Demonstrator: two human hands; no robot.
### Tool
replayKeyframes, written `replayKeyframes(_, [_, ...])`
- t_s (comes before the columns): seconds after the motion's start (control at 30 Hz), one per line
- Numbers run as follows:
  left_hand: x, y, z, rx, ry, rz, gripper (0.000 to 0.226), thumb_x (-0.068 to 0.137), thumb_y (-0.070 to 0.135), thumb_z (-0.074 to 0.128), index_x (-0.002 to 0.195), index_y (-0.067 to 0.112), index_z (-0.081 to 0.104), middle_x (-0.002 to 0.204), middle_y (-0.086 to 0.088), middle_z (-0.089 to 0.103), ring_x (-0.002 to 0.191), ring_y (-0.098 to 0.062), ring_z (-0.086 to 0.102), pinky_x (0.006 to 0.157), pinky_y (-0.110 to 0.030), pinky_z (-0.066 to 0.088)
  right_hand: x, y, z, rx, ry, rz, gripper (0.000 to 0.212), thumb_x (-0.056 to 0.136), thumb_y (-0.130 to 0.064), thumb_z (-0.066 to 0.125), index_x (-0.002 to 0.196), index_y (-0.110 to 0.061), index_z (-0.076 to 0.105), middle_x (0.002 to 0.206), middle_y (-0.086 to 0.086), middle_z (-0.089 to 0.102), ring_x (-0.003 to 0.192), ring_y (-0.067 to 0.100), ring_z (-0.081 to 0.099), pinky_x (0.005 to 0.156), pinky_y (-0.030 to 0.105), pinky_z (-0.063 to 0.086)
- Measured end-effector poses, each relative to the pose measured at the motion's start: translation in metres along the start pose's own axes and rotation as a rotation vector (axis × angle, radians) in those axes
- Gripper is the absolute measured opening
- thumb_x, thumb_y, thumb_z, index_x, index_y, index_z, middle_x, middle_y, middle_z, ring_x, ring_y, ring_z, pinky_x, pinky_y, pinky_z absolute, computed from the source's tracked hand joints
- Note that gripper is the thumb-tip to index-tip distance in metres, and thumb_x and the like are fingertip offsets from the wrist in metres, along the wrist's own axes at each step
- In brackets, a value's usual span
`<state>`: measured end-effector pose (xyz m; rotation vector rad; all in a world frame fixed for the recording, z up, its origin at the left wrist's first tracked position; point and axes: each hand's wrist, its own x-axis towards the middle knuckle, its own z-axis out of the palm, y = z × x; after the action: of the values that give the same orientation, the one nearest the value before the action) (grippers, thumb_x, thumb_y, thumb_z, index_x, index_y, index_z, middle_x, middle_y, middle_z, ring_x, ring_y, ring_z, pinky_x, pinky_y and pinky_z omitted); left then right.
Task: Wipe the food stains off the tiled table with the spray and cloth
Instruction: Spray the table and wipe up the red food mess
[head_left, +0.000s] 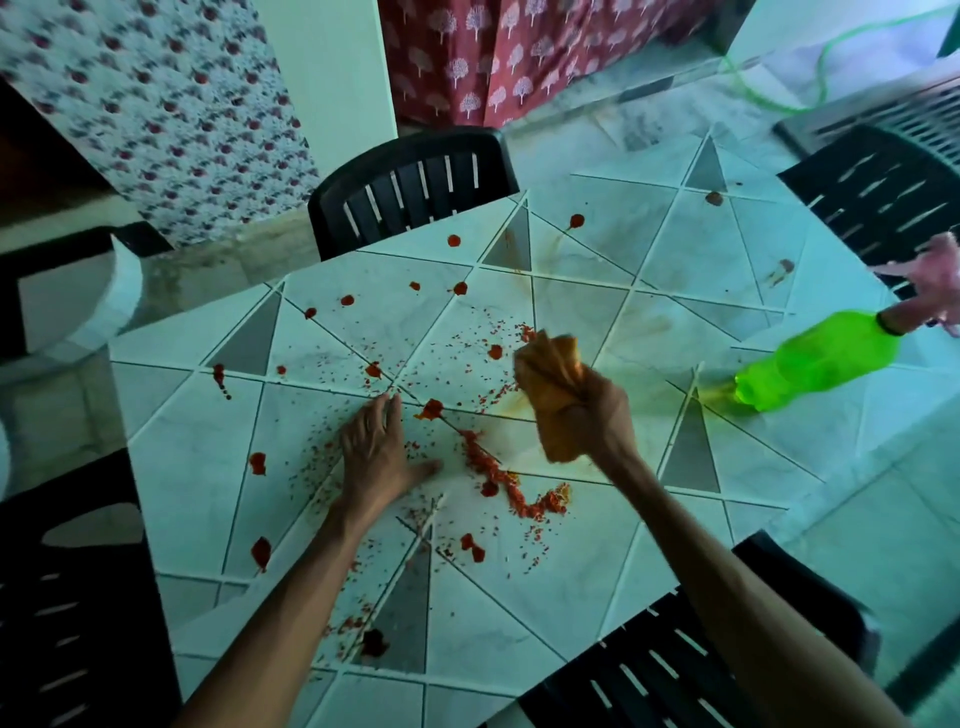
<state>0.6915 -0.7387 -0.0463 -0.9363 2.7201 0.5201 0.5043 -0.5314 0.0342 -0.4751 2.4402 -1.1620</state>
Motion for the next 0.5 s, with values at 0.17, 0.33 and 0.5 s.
replayKeyframes(0.17, [0.002,0.005,-0.001,0.009,-0.033,-0.03,0.123,0.07,0.075,0.065,0.157,0.012,0.005,0.164,-0.01,0.004,0.149,-0.034,0.007,0.118,-0.054,0.011,0.079,0.002,-0.03,-0.26,0.224,0.05,0.027,0.098,-0.04,0.054,0.109,-0.019,0.067,0.09,0.006,0.07,0.075,0.026,0.065,0.068,0.042,0.056])
replayKeyframes(0.33, [0.003,0.004,0.0,0.024,-0.044,-0.041,0.122,0.071,0.076,0.064,0.157,0.013,0.005,0.164,-0.007,0.003,0.148,-0.032,0.007,0.118,-0.052,0.013,0.123,0.017,-0.022,-0.455,0.105,0.046,0.044,0.095,-0.053,0.056,0.111,-0.013,0.064,0.103,0.015,0.068,0.091,0.032,0.062,0.069,0.037,0.043])
replayKeyframes(0.5, [0.004,0.006,-0.001,0.045,-0.047,-0.046,0.124,0.069,0.078,0.063,0.157,0.013,0.004,0.163,-0.008,0.005,0.148,-0.032,0.009,0.118,-0.053,0.016,0.106,0.003,0.015,-0.428,-0.028,-0.071,0.036,0.097,-0.039,0.058,0.122,-0.015,0.065,0.104,0.013,0.071,0.086,0.028,0.065,0.068,0.032,0.044])
